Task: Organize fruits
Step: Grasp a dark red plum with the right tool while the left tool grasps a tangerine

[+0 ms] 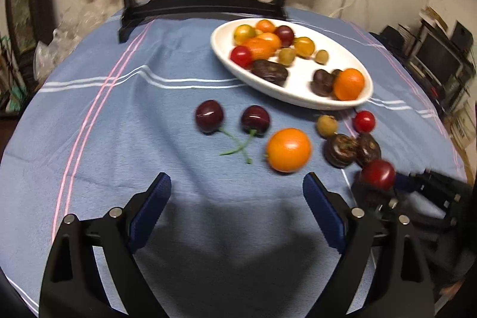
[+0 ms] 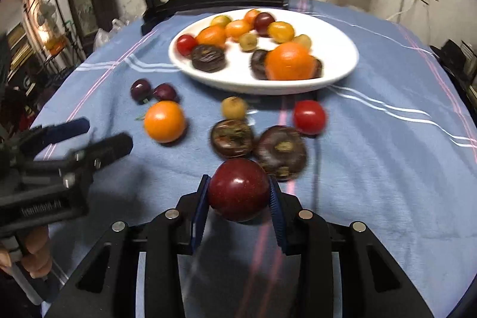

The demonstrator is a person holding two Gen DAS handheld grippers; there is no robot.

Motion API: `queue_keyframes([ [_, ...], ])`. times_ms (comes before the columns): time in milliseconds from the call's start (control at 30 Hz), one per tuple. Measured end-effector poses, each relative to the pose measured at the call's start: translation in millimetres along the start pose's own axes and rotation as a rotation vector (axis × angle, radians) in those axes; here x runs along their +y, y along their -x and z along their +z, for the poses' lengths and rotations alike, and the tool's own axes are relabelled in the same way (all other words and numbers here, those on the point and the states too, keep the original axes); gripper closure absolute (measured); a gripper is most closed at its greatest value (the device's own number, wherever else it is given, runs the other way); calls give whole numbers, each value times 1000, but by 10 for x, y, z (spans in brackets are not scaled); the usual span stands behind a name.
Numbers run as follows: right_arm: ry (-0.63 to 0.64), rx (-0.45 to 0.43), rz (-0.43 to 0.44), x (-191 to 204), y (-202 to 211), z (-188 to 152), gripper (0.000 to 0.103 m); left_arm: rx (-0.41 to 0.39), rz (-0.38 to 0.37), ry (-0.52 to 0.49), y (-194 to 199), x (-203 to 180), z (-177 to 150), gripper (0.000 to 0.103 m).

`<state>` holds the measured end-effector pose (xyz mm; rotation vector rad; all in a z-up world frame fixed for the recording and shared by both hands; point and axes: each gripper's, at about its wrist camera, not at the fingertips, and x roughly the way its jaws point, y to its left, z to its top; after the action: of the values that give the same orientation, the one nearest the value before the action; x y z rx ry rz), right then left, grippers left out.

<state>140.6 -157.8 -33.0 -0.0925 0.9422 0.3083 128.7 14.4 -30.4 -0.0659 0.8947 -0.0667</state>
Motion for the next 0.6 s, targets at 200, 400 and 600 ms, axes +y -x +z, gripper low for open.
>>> queue_keyframes([
  [200, -51, -67, -37, -240, 187, 65, 65, -1, -9, -63, -96, -177, -62, 17],
  [400, -104, -100, -15, -379, 332, 93, 65, 40, 12, -102, -242, -385, -61, 35],
  [600, -108, -122, 18, -389, 428, 94, 65, 41, 49, -110, -415, -497, 76, 39],
])
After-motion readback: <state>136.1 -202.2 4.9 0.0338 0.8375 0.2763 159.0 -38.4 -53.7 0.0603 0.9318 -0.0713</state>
